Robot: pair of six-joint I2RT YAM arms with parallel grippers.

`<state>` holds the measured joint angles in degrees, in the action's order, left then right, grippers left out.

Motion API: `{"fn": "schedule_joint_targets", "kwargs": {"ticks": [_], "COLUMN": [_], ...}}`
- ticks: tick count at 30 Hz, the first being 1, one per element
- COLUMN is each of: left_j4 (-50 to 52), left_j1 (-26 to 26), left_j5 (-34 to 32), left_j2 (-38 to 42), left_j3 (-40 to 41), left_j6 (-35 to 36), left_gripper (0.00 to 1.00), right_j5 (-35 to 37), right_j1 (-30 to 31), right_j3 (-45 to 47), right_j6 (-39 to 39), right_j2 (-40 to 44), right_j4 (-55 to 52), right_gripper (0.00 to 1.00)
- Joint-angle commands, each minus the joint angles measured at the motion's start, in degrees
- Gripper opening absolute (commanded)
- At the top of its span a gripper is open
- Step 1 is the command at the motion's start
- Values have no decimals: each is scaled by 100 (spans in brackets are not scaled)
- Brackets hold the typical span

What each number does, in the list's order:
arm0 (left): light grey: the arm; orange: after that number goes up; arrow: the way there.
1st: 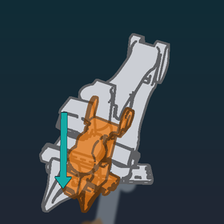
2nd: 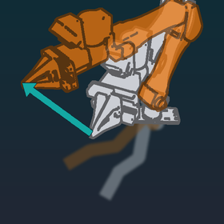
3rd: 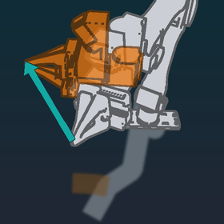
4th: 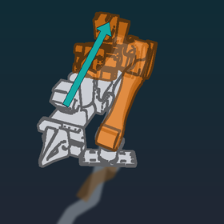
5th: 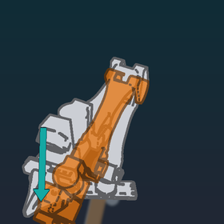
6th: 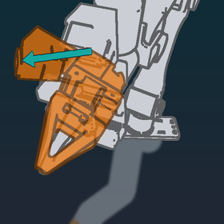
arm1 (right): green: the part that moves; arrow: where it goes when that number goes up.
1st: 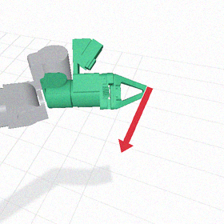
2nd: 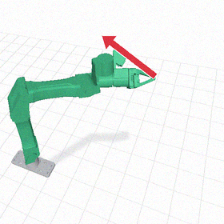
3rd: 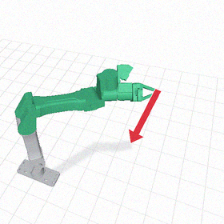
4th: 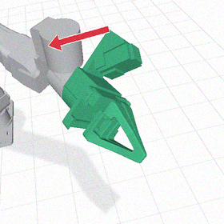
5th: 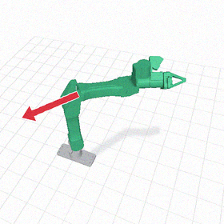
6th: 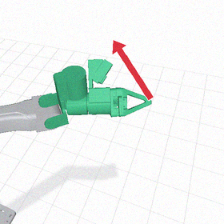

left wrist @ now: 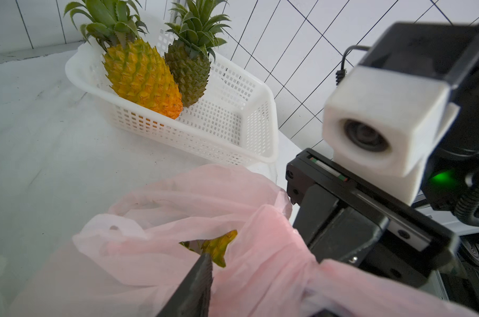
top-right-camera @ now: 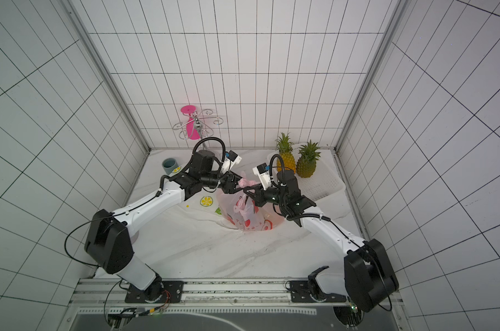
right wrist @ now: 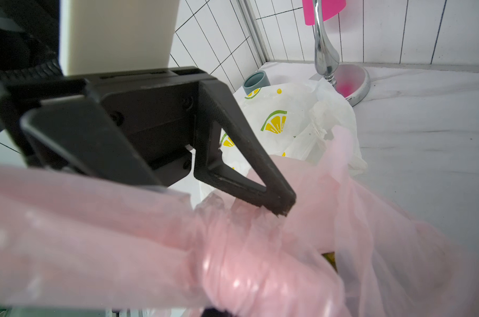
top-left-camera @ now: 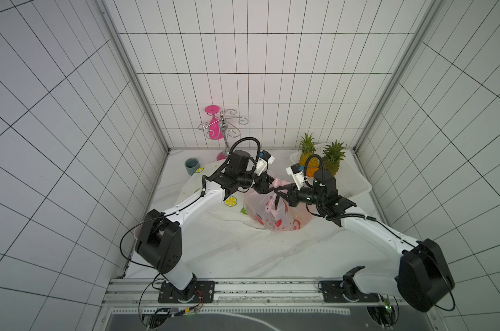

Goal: Place the pineapple into a plastic bag & tie a knot
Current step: Cross the plastic bag at the center of the board.

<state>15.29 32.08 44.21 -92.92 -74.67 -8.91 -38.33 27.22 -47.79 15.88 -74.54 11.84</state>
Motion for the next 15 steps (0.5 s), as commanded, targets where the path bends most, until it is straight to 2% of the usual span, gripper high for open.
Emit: {"fn": "schedule_joint_targets", "kwargs": {"ticks": [1, 5, 8, 12, 14, 15], "left_j4": [-12, -585, -540, -492, -586, -560], "left_j1": [122, 66, 70, -26, -69, -70], "left_j5": [727, 965, 830, 694, 738, 769], "left_j2": [-50, -93, -147, -253, -307, -332], "left_j3": [19, -3, -89, -103, -59, -73], "left_j6": [-65, -652, -706, -741, -865, -855], "left_gripper": [51, 45, 31, 21, 23, 30], "right_j5": [-8, -227, -472, -590, -598, -553], "right_j1": [-94, -94, -86, -8, 24, 29], "right_j3": [-114, -167, -228, -257, -239, -239], "right_j6": [64, 29, 99, 100, 54, 23], "right_j2": [21, -49, -61, 28, 14, -26], "right_j4": [430, 408, 425, 431, 403, 366], "right_gripper": [0, 0, 0, 0, 0, 0]}}
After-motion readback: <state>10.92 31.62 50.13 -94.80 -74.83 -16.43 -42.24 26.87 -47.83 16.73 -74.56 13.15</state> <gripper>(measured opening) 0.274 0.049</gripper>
